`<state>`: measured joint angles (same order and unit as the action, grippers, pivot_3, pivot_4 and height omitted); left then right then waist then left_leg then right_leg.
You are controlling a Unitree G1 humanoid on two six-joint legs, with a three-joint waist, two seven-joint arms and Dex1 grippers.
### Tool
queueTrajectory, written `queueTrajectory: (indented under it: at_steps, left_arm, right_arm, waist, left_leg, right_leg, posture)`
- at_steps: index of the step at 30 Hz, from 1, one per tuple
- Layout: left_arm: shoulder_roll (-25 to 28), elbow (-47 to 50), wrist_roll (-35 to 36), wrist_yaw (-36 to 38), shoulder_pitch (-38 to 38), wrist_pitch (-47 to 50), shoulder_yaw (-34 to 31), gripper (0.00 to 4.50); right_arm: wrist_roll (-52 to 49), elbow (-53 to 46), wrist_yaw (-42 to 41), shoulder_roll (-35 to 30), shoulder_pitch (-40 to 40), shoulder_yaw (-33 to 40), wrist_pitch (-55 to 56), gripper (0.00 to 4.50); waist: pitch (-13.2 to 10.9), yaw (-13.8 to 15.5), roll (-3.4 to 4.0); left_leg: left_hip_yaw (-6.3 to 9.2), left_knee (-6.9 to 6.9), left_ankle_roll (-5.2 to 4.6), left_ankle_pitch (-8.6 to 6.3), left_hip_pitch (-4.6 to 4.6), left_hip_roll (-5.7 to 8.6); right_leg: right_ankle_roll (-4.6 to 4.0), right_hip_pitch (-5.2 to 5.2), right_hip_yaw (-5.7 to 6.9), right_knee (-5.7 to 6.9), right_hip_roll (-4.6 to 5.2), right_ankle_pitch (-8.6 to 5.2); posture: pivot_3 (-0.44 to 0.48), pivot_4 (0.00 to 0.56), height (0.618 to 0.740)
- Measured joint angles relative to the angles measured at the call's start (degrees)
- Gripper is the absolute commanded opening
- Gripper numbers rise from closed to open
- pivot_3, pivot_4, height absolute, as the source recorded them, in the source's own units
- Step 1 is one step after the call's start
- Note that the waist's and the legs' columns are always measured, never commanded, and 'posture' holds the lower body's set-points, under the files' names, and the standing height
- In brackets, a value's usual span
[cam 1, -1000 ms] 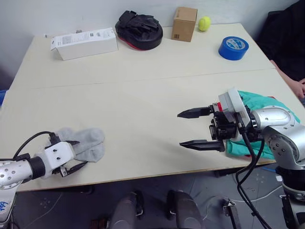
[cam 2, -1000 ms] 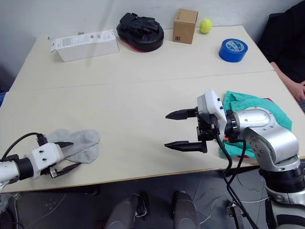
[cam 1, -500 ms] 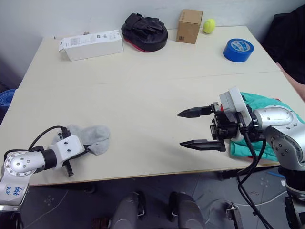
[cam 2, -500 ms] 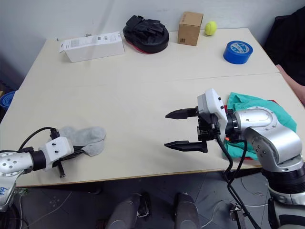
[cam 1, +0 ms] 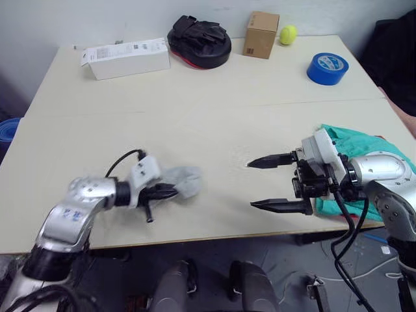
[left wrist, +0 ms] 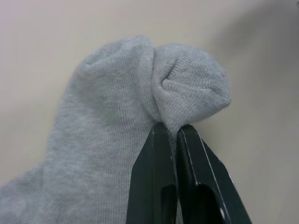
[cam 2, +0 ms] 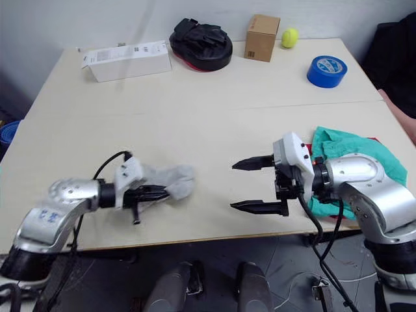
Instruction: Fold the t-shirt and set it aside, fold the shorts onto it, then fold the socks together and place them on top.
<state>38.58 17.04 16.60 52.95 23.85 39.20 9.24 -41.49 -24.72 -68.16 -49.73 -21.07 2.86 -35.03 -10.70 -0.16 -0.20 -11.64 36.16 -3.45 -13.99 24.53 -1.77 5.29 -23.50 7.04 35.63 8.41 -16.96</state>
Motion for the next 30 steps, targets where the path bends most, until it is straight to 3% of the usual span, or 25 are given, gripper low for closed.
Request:
queueTrajectory:
  at_steps: [3, 7, 13, 18, 28, 30]
  left_arm:
    - [-5.0, -3.3, -2.1, -1.3, 6.8, 3.3, 6.8, 0.02]
    - [-9.8, -6.3, -4.4, -3.5, 10.5, 8.3, 14.2, 0.02]
    - [-14.6, -7.7, -7.2, -8.3, 14.3, 15.3, 17.6, 0.02]
    - [-20.1, -9.2, -6.5, -12.4, 15.0, 21.0, 14.5, 1.34]
    - [-20.6, -5.2, -1.0, -16.4, 16.3, 31.7, 3.2, 4.43]
    - [-18.5, -2.8, 0.2, -16.2, 17.0, 33.1, 1.9, 4.48]
  right_arm:
    - [0.0, -0.6, 0.4, -0.9, 1.7, 0.7, 0.0, 4.5]
    - [0.1, -1.3, 1.0, -1.7, 3.8, 2.4, 0.1, 4.5]
    - [1.3, -1.5, 1.2, -2.2, 6.1, 2.7, 1.4, 4.5]
    - [2.4, -1.6, 1.2, -2.6, 6.8, 2.8, 2.5, 4.5]
    - [7.4, 0.4, 0.2, -2.6, 6.8, 2.2, 7.4, 4.5]
    - [8.9, 0.9, 0.0, -2.6, 6.8, 1.9, 8.9, 4.5]
  waist:
    - [-0.1, 0.0, -0.11]
    - [-0.1, 0.1, -0.18]
    - [-0.1, 0.4, -0.25]
    - [-0.1, 0.9, -0.26]
    - [-0.2, 0.6, -0.32]
    - [-0.2, 0.5, -0.32]
  left_leg:
    - [0.0, 0.11, -0.13, 0.07, 0.01, -0.02]
    - [0.05, 0.15, -0.33, 0.14, 0.01, -0.03]
    - [0.19, 0.34, -0.26, 0.05, 0.0, -0.02]
    - [0.33, 0.49, -0.38, -0.03, -0.03, -0.02]
    - [0.34, 0.46, -0.32, -0.01, 0.0, -0.03]
    - [0.34, 0.46, -0.3, -0.01, 0.01, -0.03]
  right_leg:
    - [0.0, 0.03, 0.06, 0.02, -0.01, 0.0]
    - [0.0, 0.06, 0.07, 0.02, 0.01, 0.0]
    - [0.03, 0.22, 0.16, 0.0, 0.1, 0.02]
    - [0.12, 0.43, 0.23, -0.08, 0.15, 0.08]
    - [0.11, 0.4, 0.32, -0.07, 0.11, 0.07]
    - [0.11, 0.41, 0.32, -0.07, 0.1, 0.07]
  posture:
    - [0.0, 0.15, 0.74]
    - [0.0, 0.15, 0.74]
    - [0.0, 0.15, 0.74]
    - [0.0, 0.15, 0.74]
    - [0.0, 0.15, 0.74]
    - [0.0, 0.15, 0.74]
